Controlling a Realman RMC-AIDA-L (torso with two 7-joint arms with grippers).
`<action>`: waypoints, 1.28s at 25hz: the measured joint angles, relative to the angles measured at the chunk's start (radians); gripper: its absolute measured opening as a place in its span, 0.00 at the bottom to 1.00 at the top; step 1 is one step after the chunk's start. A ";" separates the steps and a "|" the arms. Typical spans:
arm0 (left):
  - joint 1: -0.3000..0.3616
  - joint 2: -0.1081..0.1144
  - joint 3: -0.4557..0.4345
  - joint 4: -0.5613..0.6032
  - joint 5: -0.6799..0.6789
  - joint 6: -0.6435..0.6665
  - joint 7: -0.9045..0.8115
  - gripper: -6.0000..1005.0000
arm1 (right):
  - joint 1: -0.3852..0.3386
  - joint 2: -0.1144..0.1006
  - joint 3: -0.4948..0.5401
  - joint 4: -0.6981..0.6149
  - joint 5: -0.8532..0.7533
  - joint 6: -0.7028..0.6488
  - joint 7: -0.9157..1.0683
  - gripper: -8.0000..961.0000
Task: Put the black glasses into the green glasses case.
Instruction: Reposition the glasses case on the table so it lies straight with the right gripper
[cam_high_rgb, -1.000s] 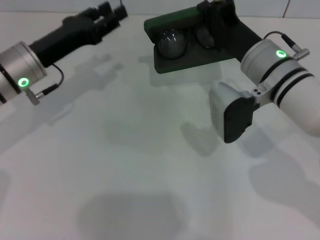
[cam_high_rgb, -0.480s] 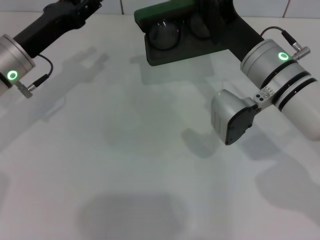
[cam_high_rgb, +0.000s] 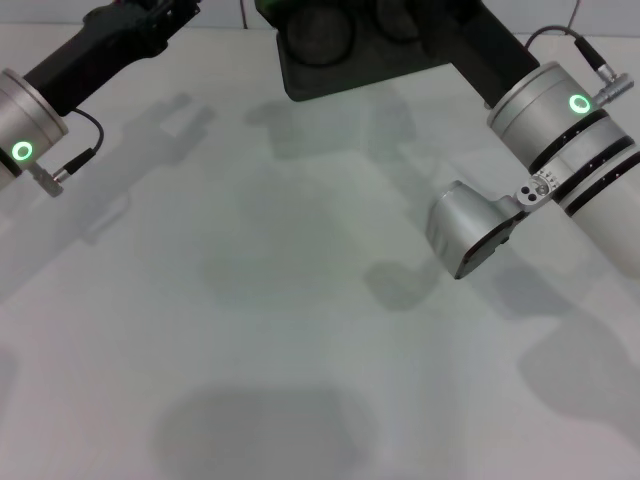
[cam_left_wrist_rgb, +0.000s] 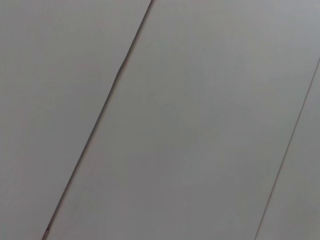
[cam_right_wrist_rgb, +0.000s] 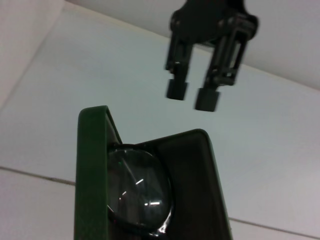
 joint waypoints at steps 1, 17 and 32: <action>0.000 0.000 0.000 0.000 0.000 0.000 0.000 0.66 | 0.000 0.000 0.000 0.000 -0.005 0.009 0.004 0.07; 0.005 -0.002 0.000 0.000 -0.013 -0.001 0.000 0.67 | -0.005 0.000 -0.001 0.019 -0.036 0.082 0.062 0.06; 0.012 -0.001 0.002 0.000 -0.024 -0.002 0.000 0.67 | 0.015 0.000 -0.012 0.056 -0.047 0.091 0.124 0.08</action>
